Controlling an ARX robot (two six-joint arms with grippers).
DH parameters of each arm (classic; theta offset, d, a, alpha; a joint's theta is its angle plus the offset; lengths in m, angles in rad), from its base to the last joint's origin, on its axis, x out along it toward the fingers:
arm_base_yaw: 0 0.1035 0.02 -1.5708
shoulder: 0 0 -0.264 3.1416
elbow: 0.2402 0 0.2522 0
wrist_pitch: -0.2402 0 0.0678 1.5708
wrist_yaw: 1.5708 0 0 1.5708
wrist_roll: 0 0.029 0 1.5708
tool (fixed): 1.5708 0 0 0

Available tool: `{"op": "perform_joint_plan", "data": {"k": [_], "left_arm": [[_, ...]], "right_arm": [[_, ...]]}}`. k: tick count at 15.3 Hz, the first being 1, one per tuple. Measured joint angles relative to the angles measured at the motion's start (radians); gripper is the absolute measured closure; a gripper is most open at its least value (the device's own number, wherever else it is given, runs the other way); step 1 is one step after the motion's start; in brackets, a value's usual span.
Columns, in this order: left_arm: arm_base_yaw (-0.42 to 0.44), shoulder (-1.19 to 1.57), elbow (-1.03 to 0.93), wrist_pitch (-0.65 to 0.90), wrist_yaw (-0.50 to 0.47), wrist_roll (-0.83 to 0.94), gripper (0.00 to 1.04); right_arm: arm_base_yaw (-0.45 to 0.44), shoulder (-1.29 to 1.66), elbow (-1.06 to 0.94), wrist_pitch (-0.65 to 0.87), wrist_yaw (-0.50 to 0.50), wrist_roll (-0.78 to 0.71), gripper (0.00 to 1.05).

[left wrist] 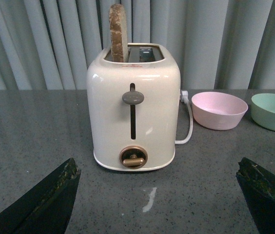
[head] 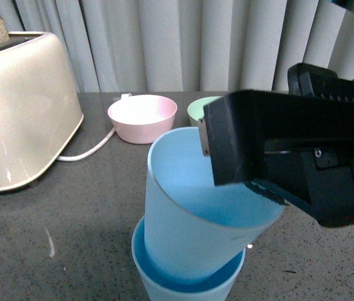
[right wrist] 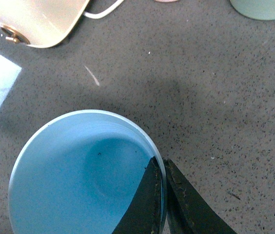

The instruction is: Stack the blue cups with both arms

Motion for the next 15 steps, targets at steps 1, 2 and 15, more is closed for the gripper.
{"op": "perform_joint_plan", "data": {"k": [1,2,15], "left_arm": [[0.000,0.000,0.000,0.000,0.000,0.000,0.07],[0.000,0.000,0.000,0.000,0.000,0.000,0.07],[0.000,0.000,0.000,0.000,0.000,0.000,0.07]], "right_arm": [[0.000,0.000,0.000,-0.011,-0.007,0.000,0.98],[-0.002,0.000,0.003,-0.009,-0.012,0.000,0.87],[-0.322,-0.589,-0.552,0.654,0.354,-0.264,0.70]]}}
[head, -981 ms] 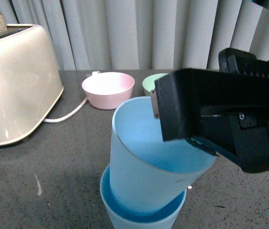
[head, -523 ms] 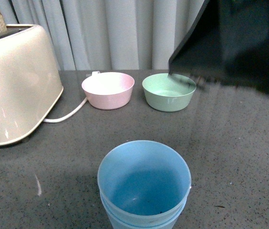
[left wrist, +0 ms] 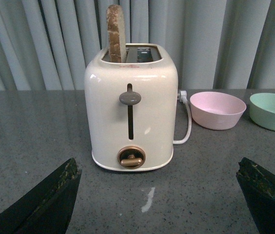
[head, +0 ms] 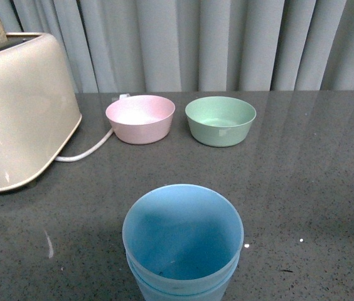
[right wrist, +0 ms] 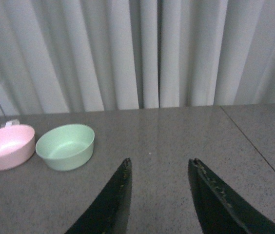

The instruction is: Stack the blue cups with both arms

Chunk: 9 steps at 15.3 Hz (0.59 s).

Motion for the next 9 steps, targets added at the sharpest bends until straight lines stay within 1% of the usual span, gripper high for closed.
{"op": "perform_joint_plan", "data": {"k": [2,3,4,9], "left_arm": [[0.000,0.000,0.000,0.000,-0.001,0.000,0.07],[0.000,0.000,0.000,0.000,0.000,0.000,0.07],[0.000,0.000,0.000,0.000,0.000,0.000,0.07],[0.000,0.000,0.000,0.000,0.000,0.000,0.07]], "right_arm": [[-0.050,-0.058,-0.062,-0.006,-0.061,-0.011,0.92],[-0.067,-0.081,-0.075,-0.008,-0.074,-0.013,0.99],[-0.086,-0.108,-0.090,-0.011,-0.090,-0.019,1.03],[-0.174,-0.227,-0.167,-0.064,-0.188,-0.025,1.03]]}}
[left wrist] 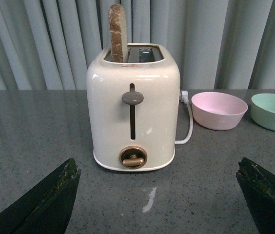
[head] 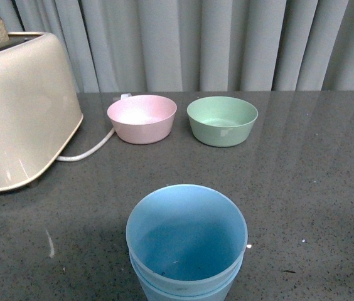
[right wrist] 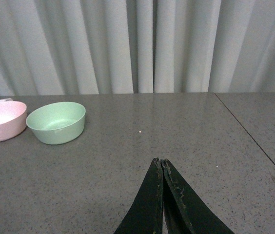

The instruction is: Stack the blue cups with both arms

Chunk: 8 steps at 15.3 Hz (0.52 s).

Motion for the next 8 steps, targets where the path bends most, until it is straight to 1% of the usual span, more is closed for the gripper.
{"op": "perform_joint_plan", "data": {"k": [1,2,4,8], "left_arm": [[0.000,0.000,0.000,0.000,0.000,0.000,0.07],[0.000,0.000,0.000,0.000,0.000,0.000,0.07],[0.000,0.000,0.000,0.000,0.000,0.000,0.07],[0.000,0.000,0.000,0.000,0.000,0.000,0.07]], "right_arm": [[-0.078,-0.035,-0.015,-0.015,-0.076,-0.002,1.03],[-0.100,-0.058,-0.026,-0.028,-0.073,-0.002,1.03],[-0.091,-0.091,-0.037,-0.050,-0.089,-0.003,1.03],[-0.092,-0.165,-0.059,-0.103,-0.089,-0.003,1.03]]}}
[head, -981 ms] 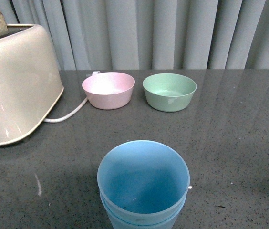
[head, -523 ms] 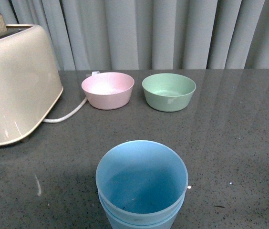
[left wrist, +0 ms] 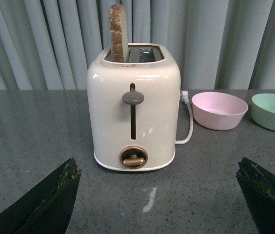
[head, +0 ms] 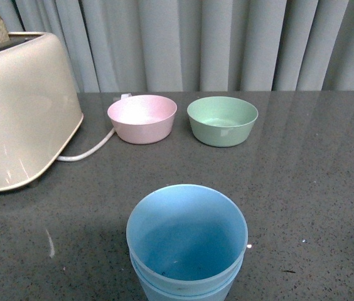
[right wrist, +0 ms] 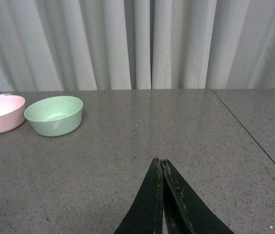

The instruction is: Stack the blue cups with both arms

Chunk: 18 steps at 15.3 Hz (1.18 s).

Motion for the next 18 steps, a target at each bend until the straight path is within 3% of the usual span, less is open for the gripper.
{"op": "perform_joint_plan", "data": {"k": [7,9,13,14,15,16,18], "left_arm": [[0.000,0.000,0.000,0.000,0.000,0.000,0.07],[0.000,0.000,0.000,0.000,0.000,0.000,0.07],[0.000,0.000,0.000,0.000,0.000,0.000,0.07],[0.000,0.000,0.000,0.000,0.000,0.000,0.07],[0.000,0.000,0.000,0.000,0.000,0.000,0.07],[0.000,0.000,0.000,0.000,0.000,0.000,0.07],[0.000,0.000,0.000,0.000,0.000,0.000,0.07]], "right_arm": [[0.000,-0.111,-0.024,-0.070,0.000,0.000,1.03],[0.000,-0.280,-0.024,-0.232,0.000,-0.001,1.03],[0.000,-0.278,-0.024,-0.246,0.000,0.000,1.03],[0.000,-0.278,-0.024,-0.246,0.000,-0.001,0.86],[0.000,-0.278,-0.024,-0.246,0.000,0.000,0.40],[0.000,-0.278,-0.024,-0.246,0.000,0.000,0.05],[0.000,-0.278,-0.024,-0.246,0.000,0.000,0.07]]}}
